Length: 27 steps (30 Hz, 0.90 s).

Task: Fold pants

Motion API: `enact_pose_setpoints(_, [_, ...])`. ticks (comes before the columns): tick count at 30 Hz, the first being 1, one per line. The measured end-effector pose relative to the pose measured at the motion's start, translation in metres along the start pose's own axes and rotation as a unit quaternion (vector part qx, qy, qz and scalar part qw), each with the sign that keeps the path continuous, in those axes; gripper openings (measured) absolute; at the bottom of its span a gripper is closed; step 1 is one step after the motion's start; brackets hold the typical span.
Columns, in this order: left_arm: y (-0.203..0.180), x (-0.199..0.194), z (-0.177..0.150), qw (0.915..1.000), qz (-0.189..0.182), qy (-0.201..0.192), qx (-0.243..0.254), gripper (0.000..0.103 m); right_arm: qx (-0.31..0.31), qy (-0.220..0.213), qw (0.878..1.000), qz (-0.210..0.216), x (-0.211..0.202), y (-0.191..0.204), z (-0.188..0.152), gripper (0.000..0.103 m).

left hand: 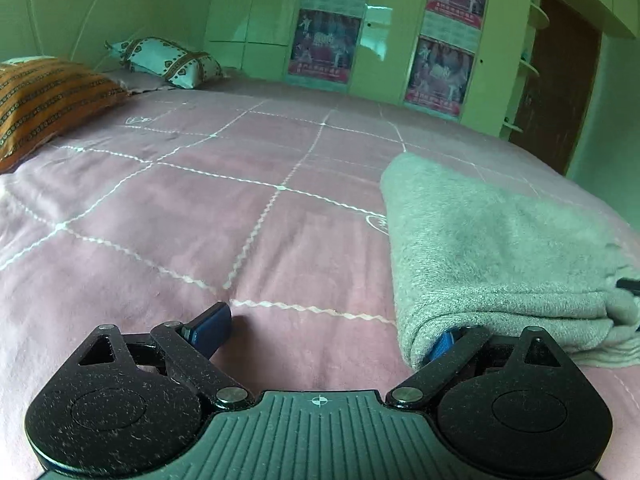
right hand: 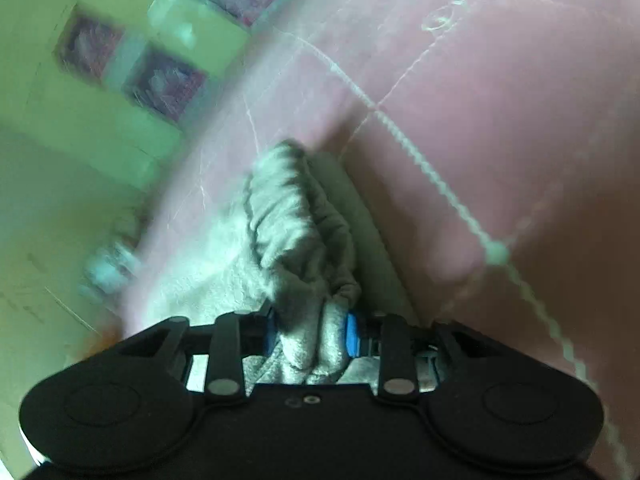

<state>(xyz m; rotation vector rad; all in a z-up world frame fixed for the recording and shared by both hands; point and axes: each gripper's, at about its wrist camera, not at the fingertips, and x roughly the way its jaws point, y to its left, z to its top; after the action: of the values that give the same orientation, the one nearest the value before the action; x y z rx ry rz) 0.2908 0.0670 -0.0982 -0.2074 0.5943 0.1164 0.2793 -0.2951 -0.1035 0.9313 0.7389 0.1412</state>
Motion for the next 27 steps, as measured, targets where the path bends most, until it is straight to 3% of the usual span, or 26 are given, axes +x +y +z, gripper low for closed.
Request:
enact_pose_setpoints(3, [0.001, 0.003, -0.001, 1.0, 0.002, 0.002, -0.001, 0.095, -0.036, 0.002, 0.999, -0.014, -0.001, 0.014, -0.002, 0.024])
enact_pose_setpoints(11, [0.001, 0.003, 0.0, 1.0, 0.003, 0.003, 0.003, 0.096, -0.027, 0.013, 0.999, -0.015, 0.005, 0.011, 0.004, 0.028])
enact_pose_setpoints(16, [-0.003, 0.001, 0.005, 0.9998, 0.006, 0.009, 0.016, 0.095, -0.034, 0.021, 0.999, -0.023, 0.006, 0.022, 0.007, 0.038])
enact_pose_setpoints(18, [-0.011, -0.006, 0.011, 0.9994, 0.01, -0.006, 0.033, 0.095, -0.046, 0.03, 0.998, -0.03, 0.009, 0.028, 0.008, 0.044])
enact_pose_setpoints(19, [-0.016, -0.011, 0.013, 0.9988, 0.008, -0.016, 0.046, 0.095, -0.055, 0.032, 0.997, -0.037, 0.01, 0.031, 0.008, 0.043])
enact_pose_setpoints(20, [-0.018, -0.011, 0.016, 0.9983, 0.006, -0.022, 0.054, 0.095, -0.069, 0.033, 0.996, -0.048, 0.009, 0.036, 0.007, 0.035])
enact_pose_setpoints(21, [-0.014, -0.006, 0.019, 0.9988, 0.007, -0.009, 0.048, 0.095, -0.083, 0.032, 0.995, -0.047, 0.007, 0.042, 0.007, 0.033])
enact_pose_setpoints(23, [0.003, 0.007, 0.019, 0.9996, -0.008, 0.023, 0.011, 0.096, -0.095, 0.016, 0.995, -0.022, -0.005, 0.052, 0.009, 0.028])
enact_pose_setpoints(25, [0.006, 0.006, 0.009, 0.9996, -0.013, 0.014, 0.022, 0.096, -0.098, -0.005, 0.995, 0.027, -0.022, 0.059, 0.008, 0.027])
enact_pose_setpoints(27, [0.005, 0.007, 0.003, 0.9996, -0.01, 0.009, 0.025, 0.096, -0.131, -0.024, 0.991, 0.024, -0.024, 0.056, -0.002, 0.026])
